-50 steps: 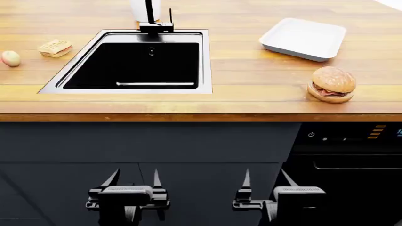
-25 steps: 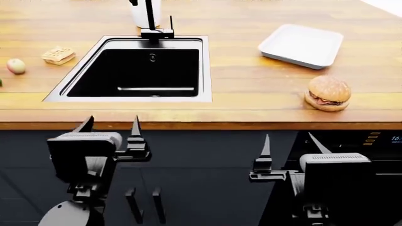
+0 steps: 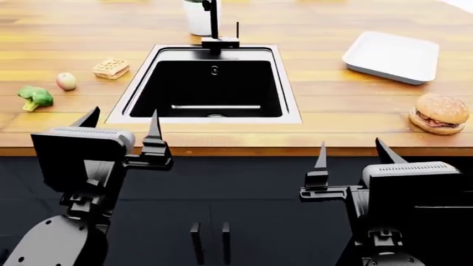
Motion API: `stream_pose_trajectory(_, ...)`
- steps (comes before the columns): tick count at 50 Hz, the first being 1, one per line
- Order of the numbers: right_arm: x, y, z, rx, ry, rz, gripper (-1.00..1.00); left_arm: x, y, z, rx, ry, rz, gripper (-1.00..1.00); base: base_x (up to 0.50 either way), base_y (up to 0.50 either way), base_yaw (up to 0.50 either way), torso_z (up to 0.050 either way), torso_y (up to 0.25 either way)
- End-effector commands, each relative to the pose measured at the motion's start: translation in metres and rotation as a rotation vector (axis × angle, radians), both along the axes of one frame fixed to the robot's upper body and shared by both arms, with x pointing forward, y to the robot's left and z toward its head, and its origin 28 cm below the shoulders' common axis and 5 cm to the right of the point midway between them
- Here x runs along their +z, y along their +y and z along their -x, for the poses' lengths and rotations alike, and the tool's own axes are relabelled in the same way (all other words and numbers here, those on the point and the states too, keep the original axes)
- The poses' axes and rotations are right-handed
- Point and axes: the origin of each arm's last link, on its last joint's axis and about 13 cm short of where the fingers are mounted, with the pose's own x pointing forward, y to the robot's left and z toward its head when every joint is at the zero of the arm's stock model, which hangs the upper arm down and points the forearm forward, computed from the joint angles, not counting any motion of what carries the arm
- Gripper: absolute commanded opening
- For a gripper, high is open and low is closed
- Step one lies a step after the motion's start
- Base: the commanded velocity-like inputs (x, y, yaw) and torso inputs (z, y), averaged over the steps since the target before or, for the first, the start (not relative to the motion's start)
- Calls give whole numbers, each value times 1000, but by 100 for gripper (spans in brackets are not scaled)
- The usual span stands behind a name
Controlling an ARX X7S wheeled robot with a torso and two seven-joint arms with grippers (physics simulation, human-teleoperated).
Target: Pick up the fruits and vegetables and place them in the sink. Turn on the sink faucet to wash them. Then turn the sink off and put them in the tray.
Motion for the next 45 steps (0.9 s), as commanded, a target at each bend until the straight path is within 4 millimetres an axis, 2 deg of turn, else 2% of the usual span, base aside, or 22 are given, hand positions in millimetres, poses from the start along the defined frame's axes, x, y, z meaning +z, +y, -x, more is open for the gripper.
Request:
stream_pose_trajectory(1,1,1,1,-3,-2,12,100,2,1,0,-1,-4,-8,100,0,500,0,50,0)
stream_pose_trajectory(45,-1,6,0,8,3,15,100,-3,4,-3,-3,8,-1,100,0,500,0,50,0)
